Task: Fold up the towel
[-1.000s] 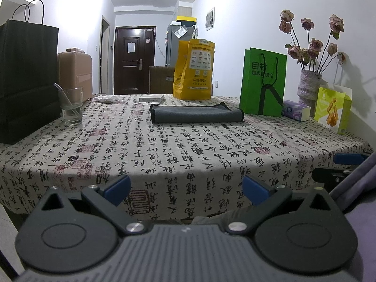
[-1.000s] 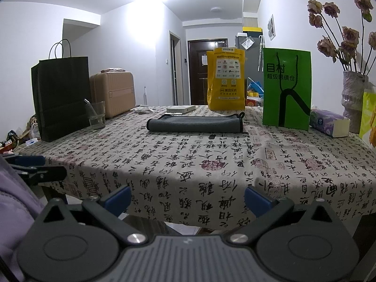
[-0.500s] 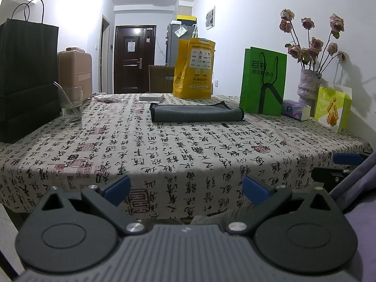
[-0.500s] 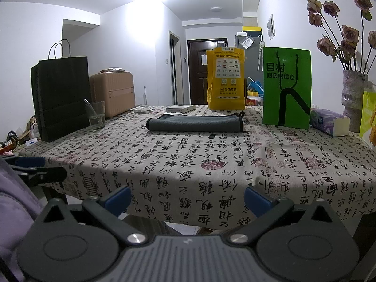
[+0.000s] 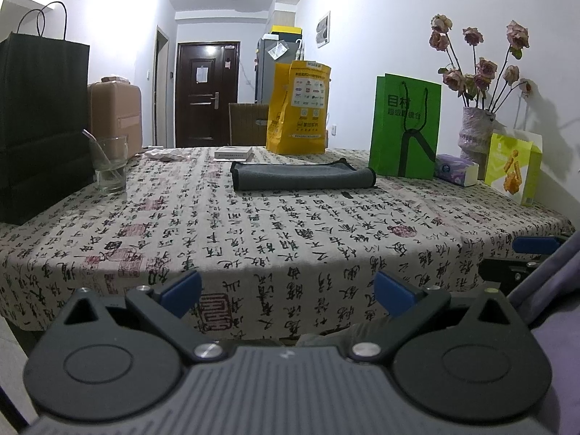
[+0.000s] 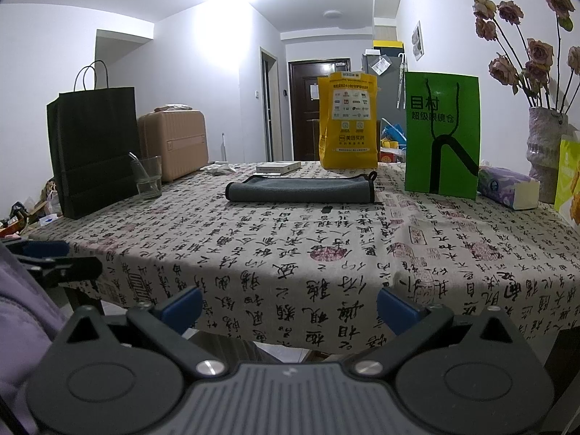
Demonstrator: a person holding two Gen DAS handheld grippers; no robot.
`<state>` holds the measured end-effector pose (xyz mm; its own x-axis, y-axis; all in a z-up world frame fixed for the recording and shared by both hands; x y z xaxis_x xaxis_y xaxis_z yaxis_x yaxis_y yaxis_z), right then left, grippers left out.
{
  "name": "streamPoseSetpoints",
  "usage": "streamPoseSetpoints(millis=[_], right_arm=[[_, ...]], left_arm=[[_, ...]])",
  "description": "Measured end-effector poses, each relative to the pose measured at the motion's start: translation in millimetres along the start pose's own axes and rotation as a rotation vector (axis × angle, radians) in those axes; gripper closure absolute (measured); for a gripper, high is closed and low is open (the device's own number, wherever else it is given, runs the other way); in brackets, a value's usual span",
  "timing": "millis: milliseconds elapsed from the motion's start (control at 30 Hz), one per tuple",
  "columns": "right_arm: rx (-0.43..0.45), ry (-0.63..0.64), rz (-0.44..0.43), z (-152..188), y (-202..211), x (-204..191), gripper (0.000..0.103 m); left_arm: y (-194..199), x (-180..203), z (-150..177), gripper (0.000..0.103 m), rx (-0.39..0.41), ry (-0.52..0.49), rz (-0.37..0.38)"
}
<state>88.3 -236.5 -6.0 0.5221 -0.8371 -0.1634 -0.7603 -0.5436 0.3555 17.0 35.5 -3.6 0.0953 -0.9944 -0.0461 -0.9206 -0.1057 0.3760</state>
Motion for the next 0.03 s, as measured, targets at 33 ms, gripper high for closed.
streamPoseSetpoints(millis=[33], right_arm=[[0.0,0.0,0.0,0.0,0.0,0.0,0.0]], left_arm=[[-0.7,0.3,-0.2,0.0,0.0,-0.001,0.002]])
Point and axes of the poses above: each gripper's, at about its wrist camera, not at the fingertips, and y roughly against the way its jaws point, x to its right, z to its underside, the point moved 1 cm from there along -y, roughly the way its jaws point, and after that the axes turned 13 degrees about -z, right-handed, at the moved point
